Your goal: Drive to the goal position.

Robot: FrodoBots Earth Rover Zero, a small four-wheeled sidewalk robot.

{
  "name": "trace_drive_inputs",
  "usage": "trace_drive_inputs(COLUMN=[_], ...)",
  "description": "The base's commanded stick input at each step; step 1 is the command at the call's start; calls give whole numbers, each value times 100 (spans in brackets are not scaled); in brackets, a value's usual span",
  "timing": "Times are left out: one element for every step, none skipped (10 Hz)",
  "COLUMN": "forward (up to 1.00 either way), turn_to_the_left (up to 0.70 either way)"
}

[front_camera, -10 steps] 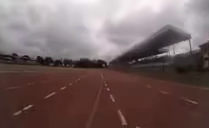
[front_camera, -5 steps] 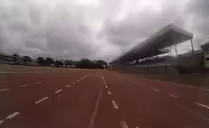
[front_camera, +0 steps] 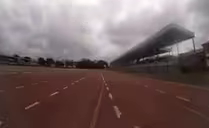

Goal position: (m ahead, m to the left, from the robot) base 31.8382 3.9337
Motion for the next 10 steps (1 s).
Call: trace_drive_inputs(forward=[70,70,70,70,70,70,70,70,70,70], turn_to_the_left=[0,0,0,0,0,0,0,0,0,0])
